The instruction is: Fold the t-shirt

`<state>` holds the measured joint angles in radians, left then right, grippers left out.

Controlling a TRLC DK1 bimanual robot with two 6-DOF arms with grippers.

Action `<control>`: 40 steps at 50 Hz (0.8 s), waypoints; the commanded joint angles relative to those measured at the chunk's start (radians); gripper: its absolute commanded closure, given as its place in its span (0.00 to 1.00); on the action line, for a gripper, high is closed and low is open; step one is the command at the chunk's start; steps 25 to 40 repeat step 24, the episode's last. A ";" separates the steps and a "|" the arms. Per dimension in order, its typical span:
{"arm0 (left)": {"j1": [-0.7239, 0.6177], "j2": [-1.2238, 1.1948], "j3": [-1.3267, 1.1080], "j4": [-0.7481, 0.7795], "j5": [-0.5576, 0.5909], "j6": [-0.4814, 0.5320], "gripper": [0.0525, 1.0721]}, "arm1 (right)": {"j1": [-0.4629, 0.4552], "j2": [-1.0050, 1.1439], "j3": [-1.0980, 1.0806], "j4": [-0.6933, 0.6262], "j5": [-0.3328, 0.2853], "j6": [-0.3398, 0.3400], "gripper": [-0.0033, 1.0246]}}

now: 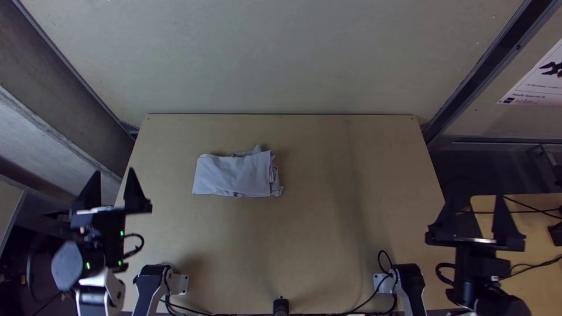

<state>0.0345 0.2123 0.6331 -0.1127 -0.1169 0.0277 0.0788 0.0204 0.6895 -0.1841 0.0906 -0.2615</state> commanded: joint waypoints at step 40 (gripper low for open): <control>-0.005 -0.215 -0.526 0.197 0.014 0.058 0.05 | 0.001 -0.030 -0.567 0.271 0.008 0.016 0.04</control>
